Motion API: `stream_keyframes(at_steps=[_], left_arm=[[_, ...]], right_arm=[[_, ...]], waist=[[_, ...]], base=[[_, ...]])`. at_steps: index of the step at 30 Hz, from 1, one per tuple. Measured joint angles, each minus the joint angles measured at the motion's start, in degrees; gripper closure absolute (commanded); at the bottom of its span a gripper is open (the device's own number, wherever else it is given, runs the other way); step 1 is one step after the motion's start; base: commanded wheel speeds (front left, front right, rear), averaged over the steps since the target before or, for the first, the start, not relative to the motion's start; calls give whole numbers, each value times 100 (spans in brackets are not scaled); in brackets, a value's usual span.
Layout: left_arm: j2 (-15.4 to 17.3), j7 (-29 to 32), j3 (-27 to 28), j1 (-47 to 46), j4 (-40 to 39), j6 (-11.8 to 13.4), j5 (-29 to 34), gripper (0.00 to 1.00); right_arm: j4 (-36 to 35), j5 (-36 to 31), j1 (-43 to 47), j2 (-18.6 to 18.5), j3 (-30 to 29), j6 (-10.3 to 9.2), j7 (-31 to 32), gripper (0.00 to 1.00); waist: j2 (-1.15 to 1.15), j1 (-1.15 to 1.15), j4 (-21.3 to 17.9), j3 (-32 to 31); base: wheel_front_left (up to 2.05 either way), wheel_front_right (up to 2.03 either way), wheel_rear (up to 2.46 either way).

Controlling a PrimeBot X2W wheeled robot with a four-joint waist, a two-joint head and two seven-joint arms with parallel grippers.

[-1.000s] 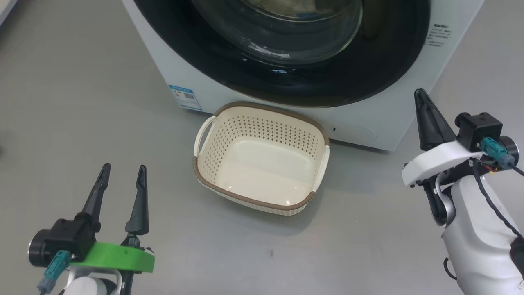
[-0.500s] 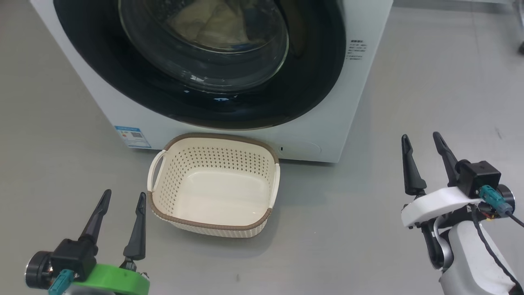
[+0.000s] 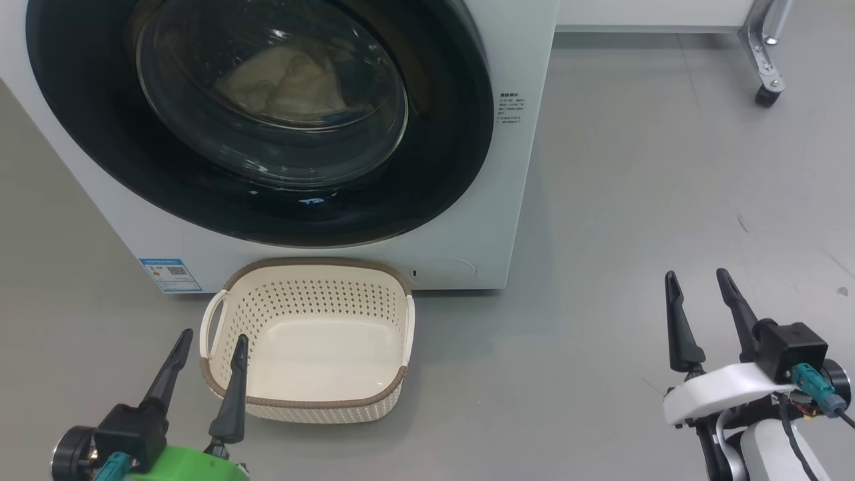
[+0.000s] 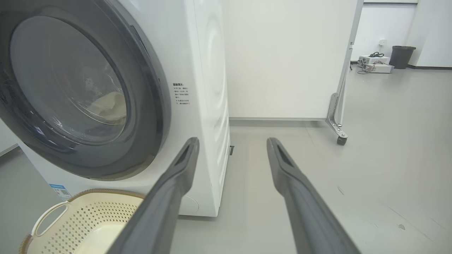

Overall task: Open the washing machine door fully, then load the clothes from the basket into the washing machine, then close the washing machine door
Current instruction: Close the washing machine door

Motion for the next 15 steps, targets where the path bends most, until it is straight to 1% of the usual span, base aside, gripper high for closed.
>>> stream_keyframes(at_steps=[8,15], left_arm=[[24,2,-24,91,51,-4,0,0],[35,2,-27,136,52,-24,-3,0]], right_arm=[[-310,-41,522,20,-19,-54,0,0],[-591,-93,834,40,-14,-99,0,0]], waist=[[0,0,-147,-196],[0,0,-214,-246]], base=[[0,0,0],[0,0,0]])
